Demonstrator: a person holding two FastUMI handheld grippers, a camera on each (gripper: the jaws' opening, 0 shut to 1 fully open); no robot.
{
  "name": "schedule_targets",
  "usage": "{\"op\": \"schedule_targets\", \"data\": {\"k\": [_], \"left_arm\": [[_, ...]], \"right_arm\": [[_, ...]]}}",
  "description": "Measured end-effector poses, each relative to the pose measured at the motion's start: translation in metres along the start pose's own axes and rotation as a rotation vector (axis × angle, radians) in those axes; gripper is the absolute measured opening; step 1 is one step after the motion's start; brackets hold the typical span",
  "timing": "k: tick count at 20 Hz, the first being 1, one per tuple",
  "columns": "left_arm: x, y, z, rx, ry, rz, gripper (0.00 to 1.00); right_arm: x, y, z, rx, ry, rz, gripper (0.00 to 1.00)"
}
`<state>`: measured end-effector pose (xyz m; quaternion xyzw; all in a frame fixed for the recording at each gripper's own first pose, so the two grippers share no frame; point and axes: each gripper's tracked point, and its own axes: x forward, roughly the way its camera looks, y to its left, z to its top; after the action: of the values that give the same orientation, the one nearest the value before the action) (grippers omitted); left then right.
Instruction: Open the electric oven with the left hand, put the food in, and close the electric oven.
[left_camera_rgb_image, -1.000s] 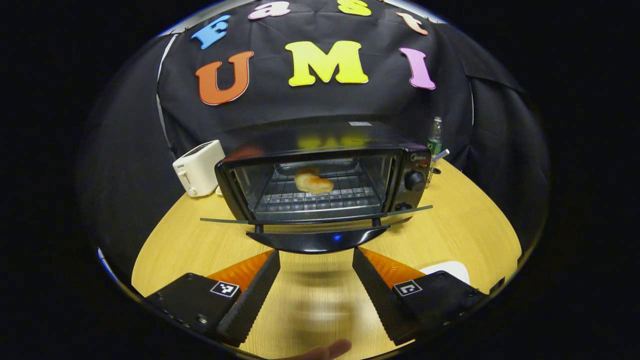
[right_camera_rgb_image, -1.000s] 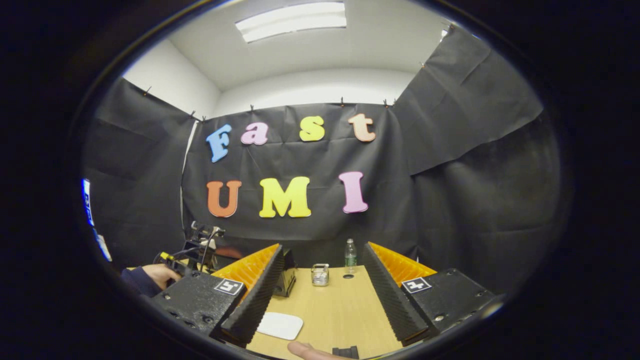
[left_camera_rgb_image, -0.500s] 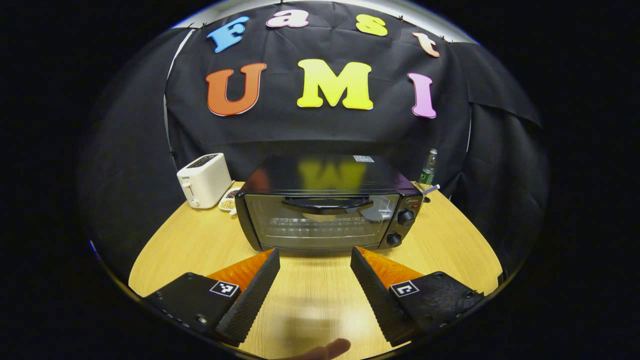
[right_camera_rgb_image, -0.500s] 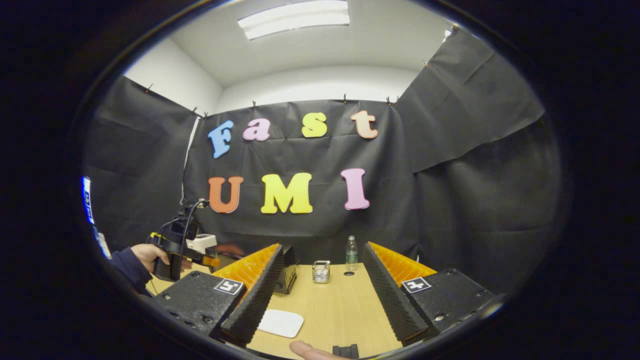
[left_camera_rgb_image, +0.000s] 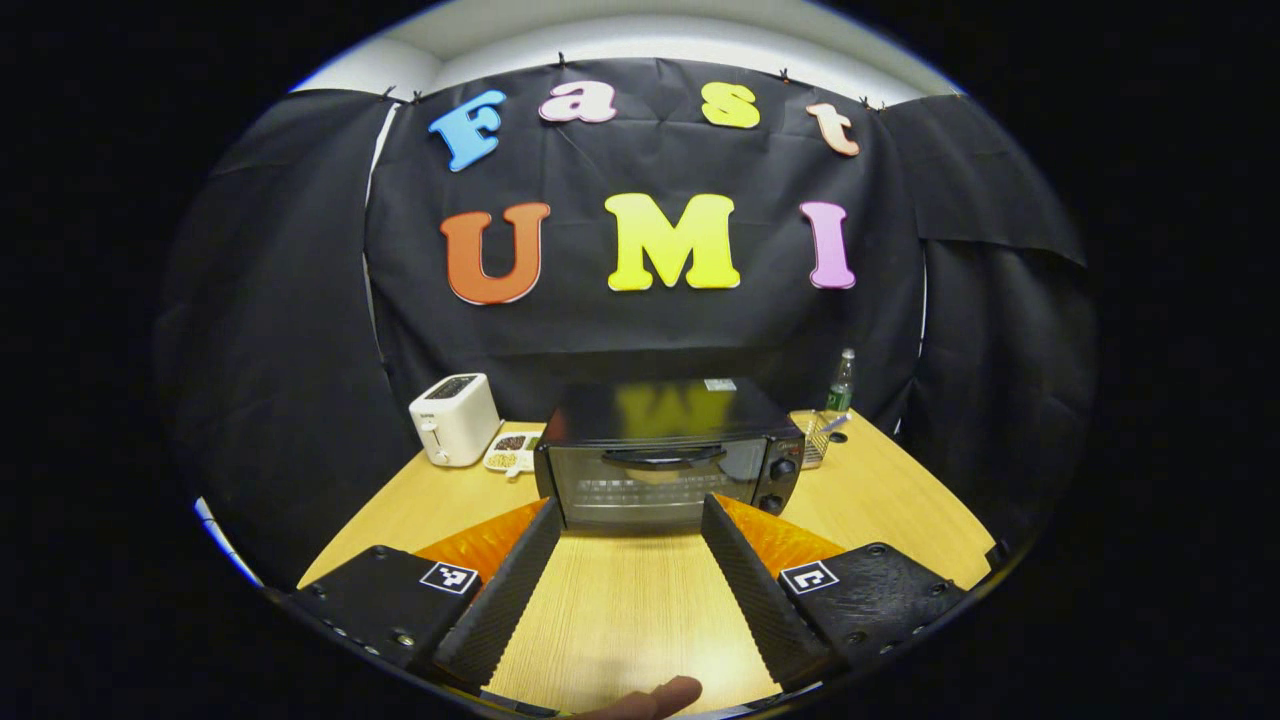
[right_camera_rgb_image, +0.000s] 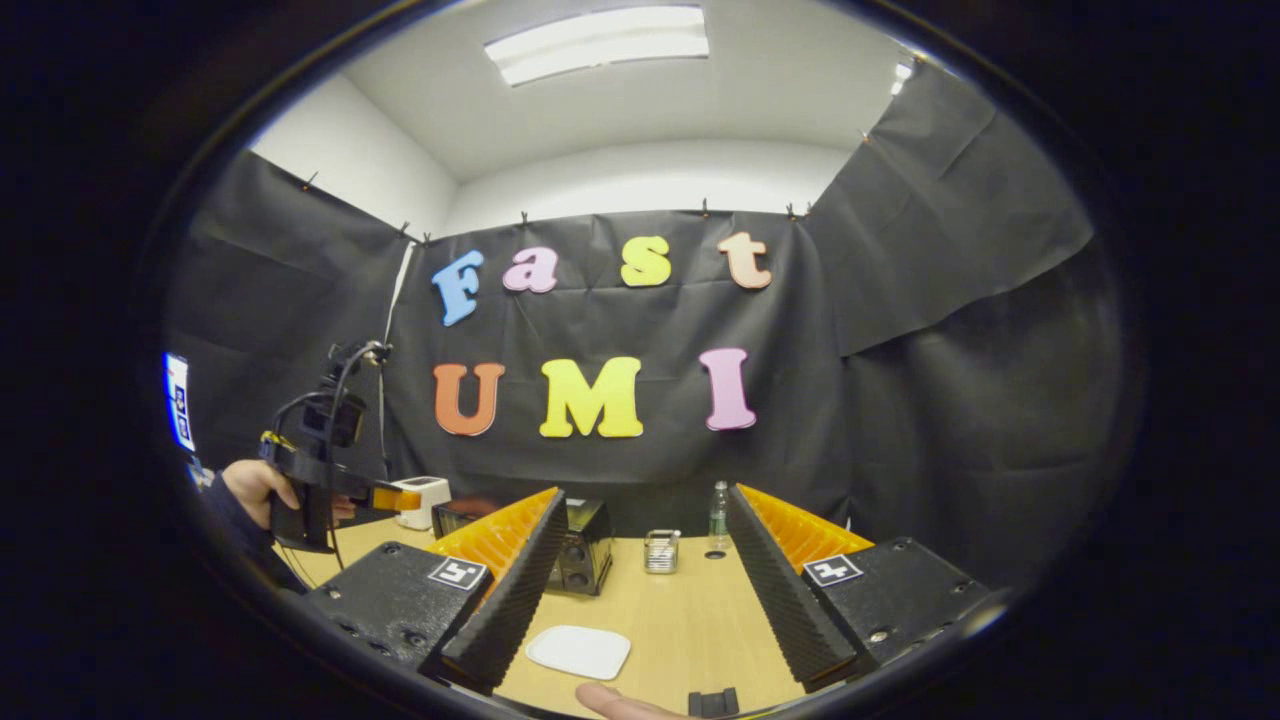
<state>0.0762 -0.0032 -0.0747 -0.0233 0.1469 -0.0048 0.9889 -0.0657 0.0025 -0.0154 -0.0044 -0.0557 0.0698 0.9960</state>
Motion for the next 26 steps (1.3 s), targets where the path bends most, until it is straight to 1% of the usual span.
{"op": "schedule_targets", "data": {"k": [3, 6, 9, 10, 13, 16, 19, 22, 24, 26], "left_arm": [[-0.029, -0.005, 0.023, -0.034, -0.089, -0.006, 0.94], [-0.058, 0.000, 0.040, -0.016, -0.190, 0.024, 0.94], [-0.084, 0.009, 0.038, -0.001, -0.250, 0.071, 0.94], [-0.089, 0.009, 0.033, -0.003, -0.250, 0.075, 0.94], [-0.109, 0.008, 0.018, -0.009, -0.254, 0.077, 0.95], [-0.129, 0.006, 0.010, 0.016, -0.279, 0.090, 0.95], [-0.143, -0.003, 0.009, 0.041, -0.302, 0.067, 0.95], [-0.149, -0.017, 0.002, 0.034, -0.289, 0.012, 0.95], [-0.150, -0.012, 0.002, 0.046, -0.282, 0.019, 0.96], [-0.150, -0.011, -0.001, 0.046, -0.272, 0.017, 0.96]], "right_arm": [[0.001, 0.002, -0.002, 0.002, 0.008, 0.000, 0.96], [0.003, 0.004, 0.001, 0.003, 0.008, -0.006, 0.96], [0.007, 0.011, -0.002, 0.012, 0.025, -0.004, 0.96], [0.007, 0.012, -0.005, 0.020, 0.039, -0.004, 0.99], [0.011, 0.019, -0.017, 0.032, 0.085, 0.006, 0.98], [0.014, 0.020, -0.029, 0.030, 0.127, -0.006, 0.98], [0.015, 0.028, -0.040, 0.011, 0.169, 0.000, 0.97], [0.013, 0.034, -0.040, -0.006, 0.175, 0.005, 0.96], [0.013, 0.037, -0.039, -0.013, 0.169, 0.005, 0.96], [0.013, 0.035, -0.040, -0.004, 0.170, -0.013, 0.96]]}}
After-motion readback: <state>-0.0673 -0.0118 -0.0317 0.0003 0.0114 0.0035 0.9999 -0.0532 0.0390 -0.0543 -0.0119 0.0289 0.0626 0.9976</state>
